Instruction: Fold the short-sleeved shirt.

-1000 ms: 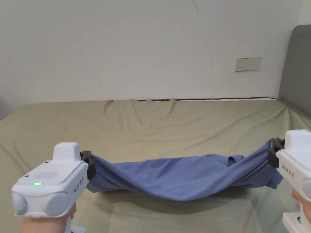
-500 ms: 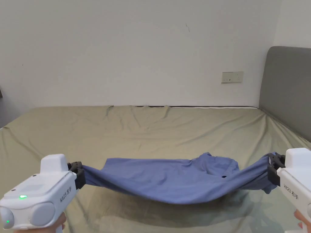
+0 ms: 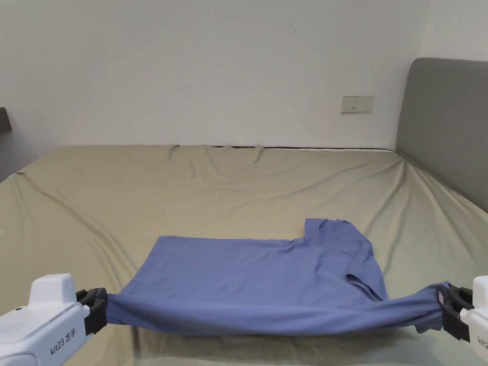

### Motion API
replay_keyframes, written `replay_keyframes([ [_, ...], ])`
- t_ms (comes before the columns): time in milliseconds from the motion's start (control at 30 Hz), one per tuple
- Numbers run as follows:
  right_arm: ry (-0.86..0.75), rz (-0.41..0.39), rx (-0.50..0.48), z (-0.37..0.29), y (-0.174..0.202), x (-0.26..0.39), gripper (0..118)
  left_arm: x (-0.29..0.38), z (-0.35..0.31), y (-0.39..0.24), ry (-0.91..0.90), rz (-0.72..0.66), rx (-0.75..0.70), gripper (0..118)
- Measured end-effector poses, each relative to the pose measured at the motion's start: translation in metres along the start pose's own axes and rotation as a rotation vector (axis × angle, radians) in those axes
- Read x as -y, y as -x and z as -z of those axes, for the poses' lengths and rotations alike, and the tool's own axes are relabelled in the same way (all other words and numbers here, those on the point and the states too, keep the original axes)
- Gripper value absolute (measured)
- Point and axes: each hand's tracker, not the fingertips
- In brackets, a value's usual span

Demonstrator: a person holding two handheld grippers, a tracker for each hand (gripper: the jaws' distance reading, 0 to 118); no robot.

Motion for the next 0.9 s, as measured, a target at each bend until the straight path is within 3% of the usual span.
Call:
replay_keyframes([
  [133,0.217,-0.040,-0.044,0.014,0.006,0.030,5,0.023,0.011,0.000,0.143,-0.002,0.010,0],
  [333,0.364,-0.104,-0.063,0.027,0.011,0.063,5,0.051,0.034,0.004,0.330,0.041,0.020,0],
  [467,0.417,-0.136,-0.077,0.034,0.012,0.076,5,0.063,0.040,0.005,0.357,0.097,0.011,0],
  [500,0.424,-0.131,-0.083,0.035,0.012,0.077,5,0.065,0.041,0.005,0.353,0.092,0.011,8],
  [533,0.436,-0.123,-0.092,0.035,0.010,0.078,7,0.066,0.042,0.007,0.359,0.091,0.011,24],
  [567,0.439,-0.111,-0.098,0.035,0.009,0.079,18,0.065,0.043,0.007,0.361,0.086,0.008,49],
  [600,0.428,-0.097,-0.098,0.034,0.008,0.080,18,0.065,0.043,0.007,0.365,0.087,-0.009,49],
  [633,0.399,-0.048,-0.108,0.031,0.006,0.078,24,0.064,0.040,0.006,0.337,0.096,-0.077,59],
  [667,0.352,0.006,-0.126,0.025,0.001,0.076,42,0.059,0.035,0.004,0.263,0.106,-0.121,77],
  [700,0.326,0.037,-0.124,0.019,-0.002,0.069,83,0.050,0.026,0.003,0.197,0.120,-0.128,97],
  [733,0.312,0.064,-0.109,0.014,-0.004,0.058,103,0.039,0.016,0.001,0.135,0.130,-0.121,101],
  [767,0.253,0.087,-0.114,0.005,-0.006,0.044,108,0.027,0.006,-0.002,0.080,0.135,-0.110,101],
  [900,0.018,0.110,-0.052,-0.033,0.002,-0.006,107,-0.016,-0.039,-0.018,-0.078,0.119,-0.043,98],
])
